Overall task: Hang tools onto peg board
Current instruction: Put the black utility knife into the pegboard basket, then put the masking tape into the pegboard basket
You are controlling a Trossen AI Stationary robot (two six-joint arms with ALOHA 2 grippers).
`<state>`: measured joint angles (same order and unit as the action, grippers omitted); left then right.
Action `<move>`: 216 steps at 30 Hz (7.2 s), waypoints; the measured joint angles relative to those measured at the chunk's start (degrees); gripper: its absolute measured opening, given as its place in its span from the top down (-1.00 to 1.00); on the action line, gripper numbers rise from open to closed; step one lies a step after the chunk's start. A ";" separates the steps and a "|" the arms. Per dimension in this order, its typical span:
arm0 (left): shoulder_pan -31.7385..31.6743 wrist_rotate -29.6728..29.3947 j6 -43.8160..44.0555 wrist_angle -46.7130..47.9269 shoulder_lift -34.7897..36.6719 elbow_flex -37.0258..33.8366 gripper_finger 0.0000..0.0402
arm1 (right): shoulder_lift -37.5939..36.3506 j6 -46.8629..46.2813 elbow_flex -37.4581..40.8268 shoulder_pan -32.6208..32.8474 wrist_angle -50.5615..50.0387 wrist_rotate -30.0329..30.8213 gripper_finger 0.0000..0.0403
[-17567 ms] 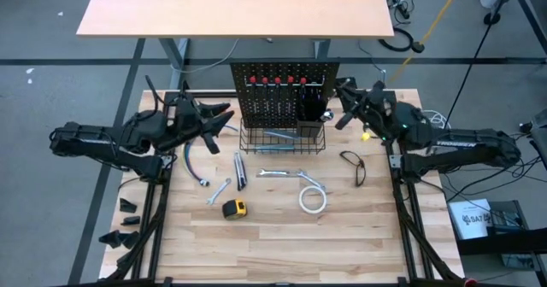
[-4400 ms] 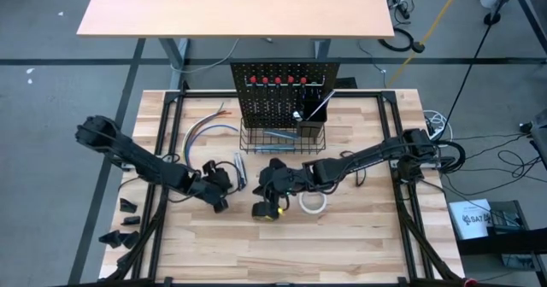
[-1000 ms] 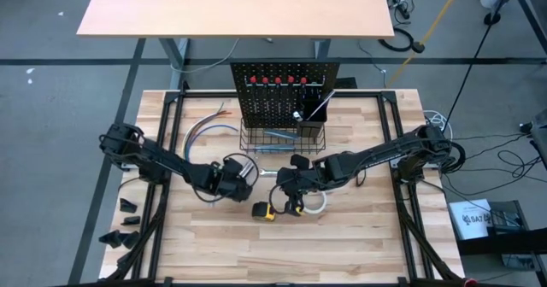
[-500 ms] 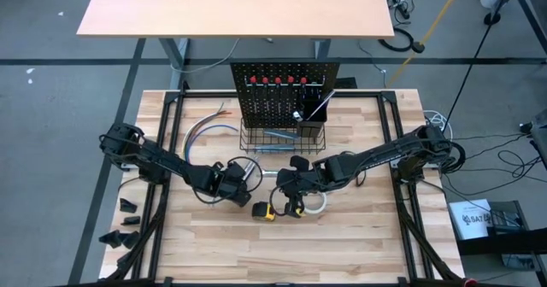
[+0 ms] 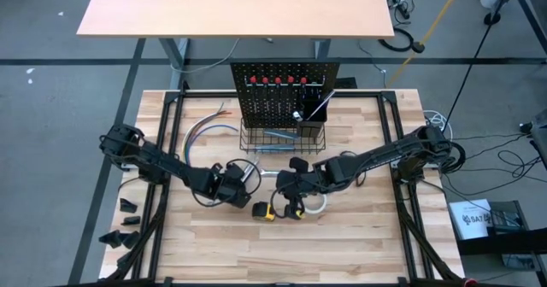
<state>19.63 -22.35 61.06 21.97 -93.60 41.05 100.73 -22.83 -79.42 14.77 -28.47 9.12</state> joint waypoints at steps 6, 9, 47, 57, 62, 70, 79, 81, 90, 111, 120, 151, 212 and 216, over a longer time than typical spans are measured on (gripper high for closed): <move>2.48 5.90 -0.05 3.69 4.41 0.82 0.28 | 0.00 -0.13 -0.01 0.35 -0.06 0.12 1.00; 2.77 6.60 -0.04 5.61 8.10 0.88 0.28 | 0.00 0.03 -0.02 0.35 -0.04 0.12 1.00; 12.64 -3.67 -69.76 -50.14 51.86 1.23 0.28 | -16.30 18.34 -0.01 -1.36 48.62 -0.03 0.86; 9.20 -1.68 -74.44 -53.31 40.98 9.31 0.28 | -11.84 19.21 -14.07 -5.41 36.03 -2.76 0.11; 6.68 -1.56 -75.37 -47.67 34.48 16.51 0.28 | -8.16 20.97 -20.32 -5.77 33.31 -1.14 -0.18; 2.85 -0.39 -75.21 -40.22 30.51 23.50 0.28 | -5.29 20.13 -25.01 -6.08 32.49 -3.90 -0.28; -0.88 4.80 -72.79 -40.24 29.67 23.57 0.28 | -5.03 20.03 -25.26 -6.62 34.00 -6.46 -0.28; -1.99 6.29 -71.75 -40.21 29.16 23.57 0.28 | -4.87 20.56 -25.26 -6.63 34.01 -6.46 -0.28; -4.50 9.23 -70.38 -40.10 28.72 23.57 0.28 | -4.85 23.34 -25.22 -6.56 35.39 -6.38 -0.08; -5.04 2.59 -66.98 -26.61 33.75 23.48 -0.16 | -6.99 26.61 -25.12 -6.33 31.21 -2.27 0.32; -4.93 -4.23 -58.33 -5.41 47.01 23.50 -0.17 | -8.17 29.33 -25.20 -2.93 20.04 12.25 0.32; -4.88 -18.21 -49.33 7.72 52.70 23.50 -0.17 | 22.76 23.27 -37.41 -7.96 -16.90 32.40 0.32; -4.88 -17.86 -49.83 7.70 51.98 23.50 -0.17 | 25.28 26.67 -36.58 -13.18 -29.86 32.51 -0.60; -4.88 -16.46 -50.01 7.71 51.98 23.50 -0.17 | 24.39 26.75 -38.53 -11.41 -29.05 30.21 -0.56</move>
<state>14.74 -38.81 11.05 29.68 -41.63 64.55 125.11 3.92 -117.95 3.35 -57.52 39.32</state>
